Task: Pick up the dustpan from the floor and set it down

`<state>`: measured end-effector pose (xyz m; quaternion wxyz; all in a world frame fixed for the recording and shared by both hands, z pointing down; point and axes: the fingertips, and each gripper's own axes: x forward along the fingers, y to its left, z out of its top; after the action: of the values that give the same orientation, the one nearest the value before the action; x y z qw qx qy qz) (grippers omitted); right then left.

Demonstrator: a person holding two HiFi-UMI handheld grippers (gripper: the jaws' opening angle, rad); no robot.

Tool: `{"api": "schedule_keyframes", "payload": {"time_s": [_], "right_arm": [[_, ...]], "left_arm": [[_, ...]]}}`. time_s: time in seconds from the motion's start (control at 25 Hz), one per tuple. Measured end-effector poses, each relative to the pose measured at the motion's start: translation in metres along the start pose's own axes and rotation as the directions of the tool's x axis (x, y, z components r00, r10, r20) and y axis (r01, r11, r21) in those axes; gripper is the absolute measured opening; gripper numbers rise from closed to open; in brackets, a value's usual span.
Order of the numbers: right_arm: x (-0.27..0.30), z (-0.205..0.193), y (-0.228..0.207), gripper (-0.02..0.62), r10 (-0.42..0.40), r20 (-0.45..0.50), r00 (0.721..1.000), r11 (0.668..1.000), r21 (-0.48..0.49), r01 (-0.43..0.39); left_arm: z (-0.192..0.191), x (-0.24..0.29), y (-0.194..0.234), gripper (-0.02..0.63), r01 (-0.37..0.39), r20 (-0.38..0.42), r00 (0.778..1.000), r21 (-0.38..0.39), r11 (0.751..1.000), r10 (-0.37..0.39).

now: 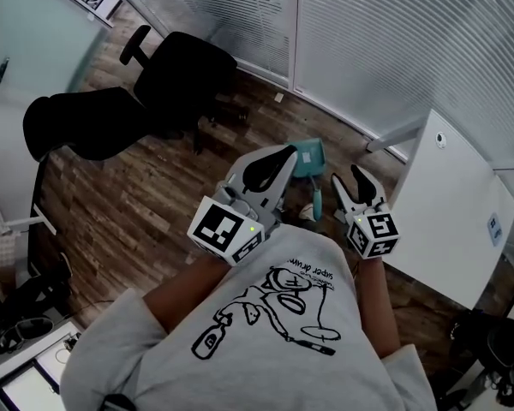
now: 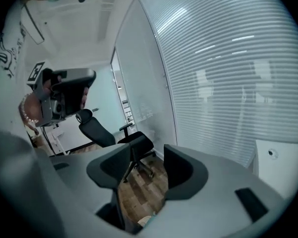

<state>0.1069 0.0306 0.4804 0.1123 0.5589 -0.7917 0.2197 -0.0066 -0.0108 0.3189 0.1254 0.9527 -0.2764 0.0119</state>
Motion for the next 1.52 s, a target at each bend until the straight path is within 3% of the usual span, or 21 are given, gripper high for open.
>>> {"api": "schedule_keyframes", "payload": {"time_s": [0.32,0.72,0.92,1.52], "right_arm": [[-0.037,0.096,0.030,0.138,0.002,0.164,0.987,0.992,-0.128,0.019],[-0.080,0.171,0.054,0.070,-0.043,0.288,0.957,0.961,-0.250,0.118],[-0.095,0.189,0.054,0.043,-0.080,0.326,0.942,0.958,-0.236,0.163],[-0.101,0.199,0.052,0.015,-0.091,0.337,0.937,0.958,-0.227,0.175]], "left_arm": [[0.010,0.000,-0.002,0.002,0.005,0.021,1.000,0.002,1.000,-0.005],[0.024,0.001,-0.003,0.002,0.012,0.035,0.999,0.012,1.000,-0.012],[0.029,0.002,-0.004,0.002,0.013,0.042,0.999,0.021,1.000,-0.014],[0.033,0.011,-0.014,0.002,0.043,0.041,0.998,0.028,0.999,-0.044]]}}
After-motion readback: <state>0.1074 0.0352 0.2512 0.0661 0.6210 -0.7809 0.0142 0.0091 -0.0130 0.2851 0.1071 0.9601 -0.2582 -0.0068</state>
